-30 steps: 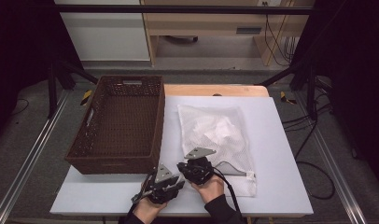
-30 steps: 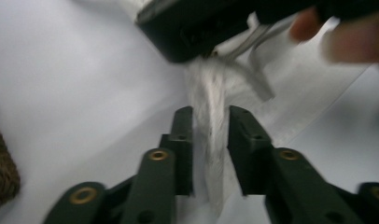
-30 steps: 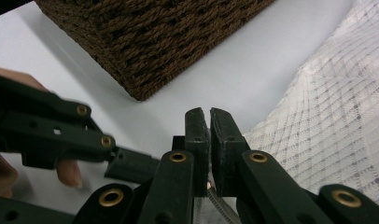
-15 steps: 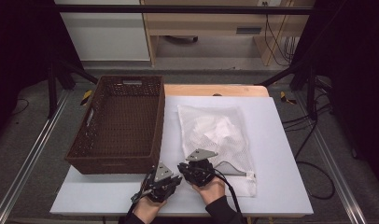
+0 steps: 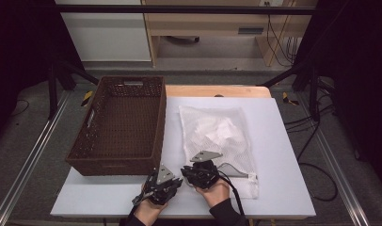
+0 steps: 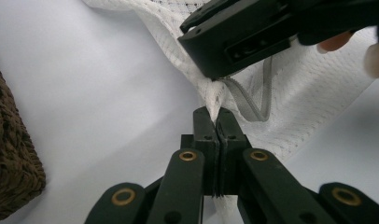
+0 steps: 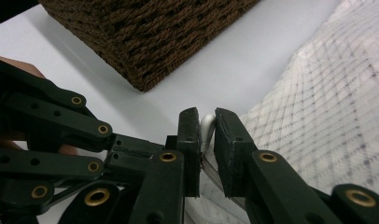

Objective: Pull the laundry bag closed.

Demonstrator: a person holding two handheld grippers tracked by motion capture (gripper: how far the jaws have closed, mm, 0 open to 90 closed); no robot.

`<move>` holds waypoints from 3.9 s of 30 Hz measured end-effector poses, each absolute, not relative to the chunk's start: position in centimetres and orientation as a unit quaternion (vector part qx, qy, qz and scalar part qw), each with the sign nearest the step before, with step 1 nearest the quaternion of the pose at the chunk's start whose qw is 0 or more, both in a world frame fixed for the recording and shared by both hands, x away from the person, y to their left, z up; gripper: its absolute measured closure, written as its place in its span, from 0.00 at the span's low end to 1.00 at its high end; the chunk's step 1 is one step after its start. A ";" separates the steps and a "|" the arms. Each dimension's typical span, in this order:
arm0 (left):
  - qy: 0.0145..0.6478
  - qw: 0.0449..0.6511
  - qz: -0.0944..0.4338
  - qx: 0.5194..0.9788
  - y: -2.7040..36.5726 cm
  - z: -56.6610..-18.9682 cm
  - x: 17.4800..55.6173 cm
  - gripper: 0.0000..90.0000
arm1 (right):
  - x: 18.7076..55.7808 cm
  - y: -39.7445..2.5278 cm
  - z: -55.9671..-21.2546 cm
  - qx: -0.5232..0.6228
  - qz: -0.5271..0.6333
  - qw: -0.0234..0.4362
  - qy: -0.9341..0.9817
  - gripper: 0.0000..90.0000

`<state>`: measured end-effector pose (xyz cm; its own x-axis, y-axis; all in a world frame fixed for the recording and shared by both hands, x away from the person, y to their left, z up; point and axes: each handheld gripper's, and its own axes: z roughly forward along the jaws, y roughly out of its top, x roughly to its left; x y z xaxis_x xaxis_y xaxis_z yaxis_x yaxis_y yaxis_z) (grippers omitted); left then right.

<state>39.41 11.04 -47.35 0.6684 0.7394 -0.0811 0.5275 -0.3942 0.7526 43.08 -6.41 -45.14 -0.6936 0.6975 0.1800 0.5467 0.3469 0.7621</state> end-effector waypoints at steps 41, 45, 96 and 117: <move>0.377 0.389 0.150 0.827 10.7 -47.5 39.0 0.98 | 42.6 -7.3 -45.7 0.392 0.443 0.065 0.804 0.92; 0.379 0.390 0.150 0.826 10.8 -47.5 39.0 0.98 | 42.4 -7.3 -45.5 0.392 0.445 0.067 0.802 0.92; 0.374 0.376 0.169 0.831 10.4 -47.6 39.0 0.98 | 42.7 -6.9 -45.4 0.411 0.448 0.076 0.790 0.93; 0.376 0.380 0.169 0.828 10.6 -47.6 39.0 0.98 | 42.5 -7.1 -46.1 0.407 0.442 0.064 0.797 0.96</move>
<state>39.01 10.61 -47.59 0.6593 0.7518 -0.0059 0.4943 -0.4275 0.7569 42.52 -7.09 -46.12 -0.6606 0.7053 0.2574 0.5914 0.2776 0.7571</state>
